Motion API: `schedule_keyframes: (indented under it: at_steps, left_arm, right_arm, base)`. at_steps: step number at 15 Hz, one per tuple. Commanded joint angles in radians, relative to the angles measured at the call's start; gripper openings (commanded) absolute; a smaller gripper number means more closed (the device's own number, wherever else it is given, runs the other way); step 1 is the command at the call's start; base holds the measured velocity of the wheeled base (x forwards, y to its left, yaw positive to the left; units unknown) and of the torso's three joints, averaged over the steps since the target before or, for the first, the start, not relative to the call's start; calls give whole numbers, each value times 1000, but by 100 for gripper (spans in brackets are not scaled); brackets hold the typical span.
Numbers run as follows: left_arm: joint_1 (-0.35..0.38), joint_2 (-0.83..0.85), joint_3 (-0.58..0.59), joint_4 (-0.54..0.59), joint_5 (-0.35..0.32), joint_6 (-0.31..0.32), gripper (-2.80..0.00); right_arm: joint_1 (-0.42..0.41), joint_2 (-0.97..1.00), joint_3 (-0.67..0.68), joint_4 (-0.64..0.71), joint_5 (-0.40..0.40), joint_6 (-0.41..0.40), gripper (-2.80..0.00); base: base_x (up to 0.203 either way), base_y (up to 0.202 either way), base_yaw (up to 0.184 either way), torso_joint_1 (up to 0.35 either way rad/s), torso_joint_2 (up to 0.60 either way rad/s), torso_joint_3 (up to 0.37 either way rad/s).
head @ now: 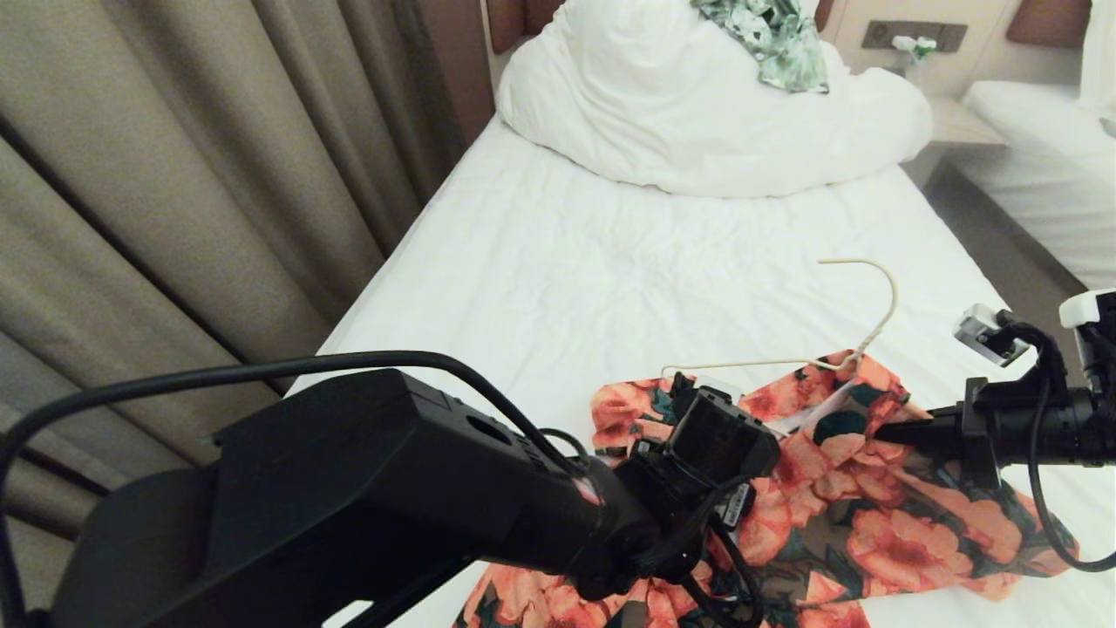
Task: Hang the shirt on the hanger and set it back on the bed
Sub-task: Hook the other side of the shirt onto the hanger
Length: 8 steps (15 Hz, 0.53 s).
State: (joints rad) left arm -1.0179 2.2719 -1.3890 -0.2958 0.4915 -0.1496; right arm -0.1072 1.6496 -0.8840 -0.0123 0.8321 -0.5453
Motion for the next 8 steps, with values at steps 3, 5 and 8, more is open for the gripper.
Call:
schedule_keyframes:
  at_steps: [3,5,8]
  left_arm:
    - [4,32,-21,-16,6,12,0]
    - [4,40,-21,-18,9,12,-280]
    - [4,41,-24,-19,9,12,-280]
  right_arm:
    - [1,-2,-3,0,4,-7,-280]
    - [1,-2,-3,0,2,-7,-280]
    - [1,-4,-3,0,2,-7,-280]
  base:
    - [0,0,0,0,0,0]
    - [0,0,0,0,0,0]
    - [0,0,0,0,0,0]
